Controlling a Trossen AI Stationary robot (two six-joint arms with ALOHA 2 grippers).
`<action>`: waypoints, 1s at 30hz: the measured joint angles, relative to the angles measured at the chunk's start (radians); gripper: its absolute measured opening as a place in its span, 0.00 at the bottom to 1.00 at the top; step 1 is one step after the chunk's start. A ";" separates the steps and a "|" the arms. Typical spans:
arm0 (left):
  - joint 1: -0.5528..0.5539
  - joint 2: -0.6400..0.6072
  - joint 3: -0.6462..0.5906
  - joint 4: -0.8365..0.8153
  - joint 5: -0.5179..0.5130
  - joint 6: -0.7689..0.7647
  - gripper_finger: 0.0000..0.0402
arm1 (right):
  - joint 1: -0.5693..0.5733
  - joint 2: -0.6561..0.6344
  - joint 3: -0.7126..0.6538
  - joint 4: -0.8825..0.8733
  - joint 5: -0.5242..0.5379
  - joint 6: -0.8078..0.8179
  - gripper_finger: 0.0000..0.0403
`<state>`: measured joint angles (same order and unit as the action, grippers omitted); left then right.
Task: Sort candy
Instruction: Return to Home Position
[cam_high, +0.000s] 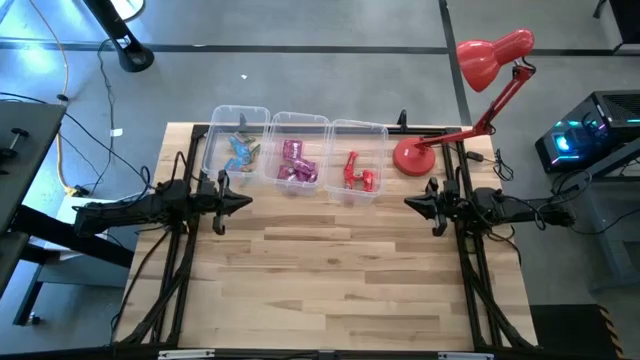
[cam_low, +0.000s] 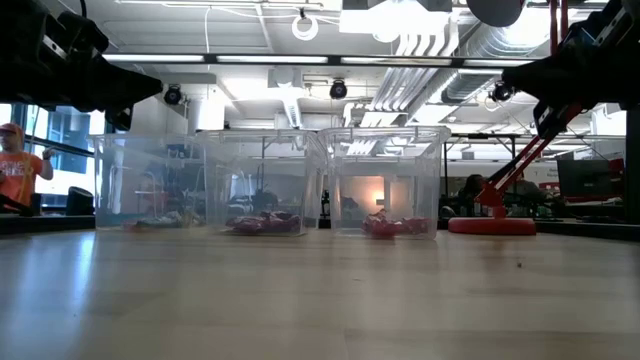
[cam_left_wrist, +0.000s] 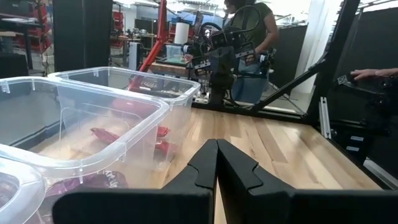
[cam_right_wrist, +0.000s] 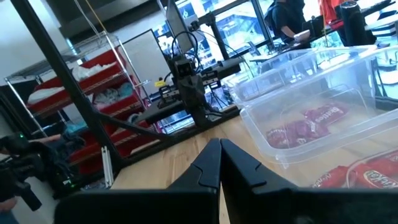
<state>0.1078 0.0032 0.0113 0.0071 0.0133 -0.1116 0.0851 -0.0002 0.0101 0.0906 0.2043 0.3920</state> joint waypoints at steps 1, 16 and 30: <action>0.000 0.000 0.000 0.000 0.000 0.000 0.00 | 0.000 0.000 0.000 -0.001 0.000 0.000 0.00; 0.000 0.000 0.000 0.000 0.000 0.000 0.00 | 0.000 0.013 0.000 -0.005 -0.002 0.000 0.00; 0.000 0.000 0.000 0.000 0.000 0.000 0.00 | 0.000 0.014 -0.001 -0.005 -0.002 0.000 0.00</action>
<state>0.1074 0.0032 0.0113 0.0071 0.0132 -0.1116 0.0850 0.0135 0.0090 0.0856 0.2028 0.3920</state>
